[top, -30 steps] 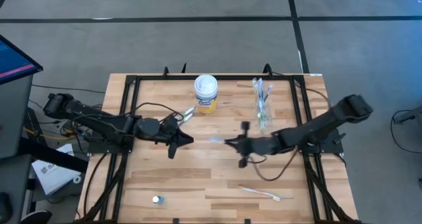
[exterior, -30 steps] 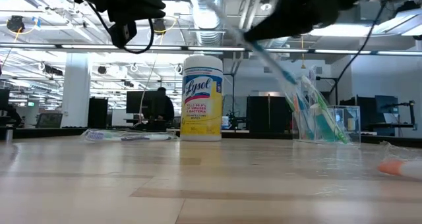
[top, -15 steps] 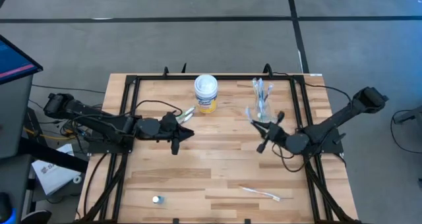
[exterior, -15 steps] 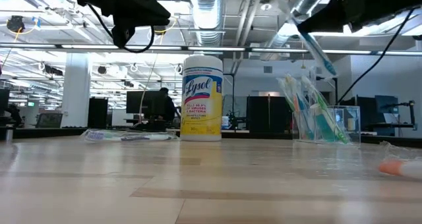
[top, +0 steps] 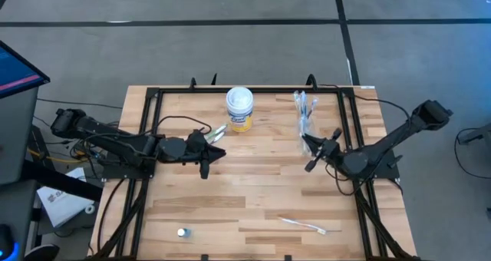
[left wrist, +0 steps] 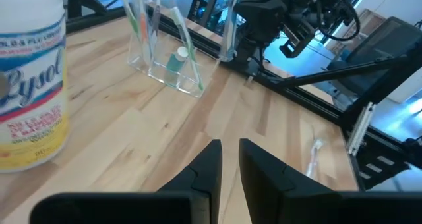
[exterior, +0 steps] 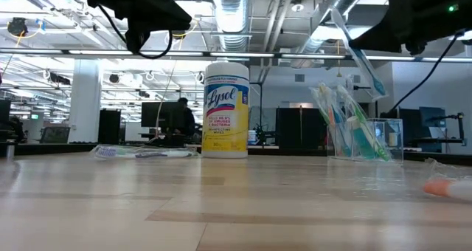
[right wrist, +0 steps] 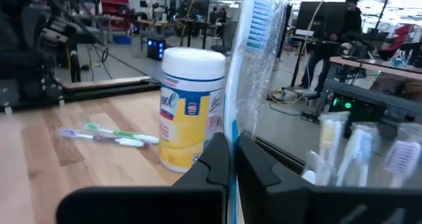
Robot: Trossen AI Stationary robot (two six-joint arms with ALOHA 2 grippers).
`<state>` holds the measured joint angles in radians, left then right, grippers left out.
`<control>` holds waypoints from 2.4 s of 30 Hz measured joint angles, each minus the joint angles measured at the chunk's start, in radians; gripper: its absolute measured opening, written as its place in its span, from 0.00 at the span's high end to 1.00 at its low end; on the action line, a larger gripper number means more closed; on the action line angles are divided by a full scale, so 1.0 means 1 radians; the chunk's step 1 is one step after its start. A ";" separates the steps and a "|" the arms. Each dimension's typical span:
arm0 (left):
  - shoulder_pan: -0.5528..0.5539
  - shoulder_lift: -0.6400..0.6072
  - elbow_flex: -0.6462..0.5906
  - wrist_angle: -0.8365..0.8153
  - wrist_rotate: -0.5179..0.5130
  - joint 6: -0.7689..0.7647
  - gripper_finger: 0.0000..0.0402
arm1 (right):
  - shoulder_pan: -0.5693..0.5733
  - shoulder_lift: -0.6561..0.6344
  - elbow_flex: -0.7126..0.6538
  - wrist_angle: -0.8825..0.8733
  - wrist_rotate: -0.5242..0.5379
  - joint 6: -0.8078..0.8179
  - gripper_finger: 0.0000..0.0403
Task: Pick & Place toothbrushing station
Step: Put the blue toothbrush into the transparent organizer
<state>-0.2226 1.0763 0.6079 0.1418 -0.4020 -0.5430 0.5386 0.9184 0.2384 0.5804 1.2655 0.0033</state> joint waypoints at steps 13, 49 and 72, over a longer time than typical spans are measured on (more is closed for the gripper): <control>-0.001 0.000 0.000 0.003 -0.027 0.016 0.88 | -0.085 -0.042 -0.189 0.380 -0.077 -0.111 1.00; -0.048 0.000 0.000 0.009 -0.088 0.049 0.88 | 0.003 0.066 -0.233 0.233 0.179 0.174 1.00; -0.048 0.000 0.000 0.009 -0.096 0.049 0.88 | 0.064 0.322 -0.233 0.085 0.305 0.694 0.92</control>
<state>-0.2701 1.0763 0.6083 0.1506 -0.4977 -0.4938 0.6029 1.2401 0.0055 0.6655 1.5707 0.6974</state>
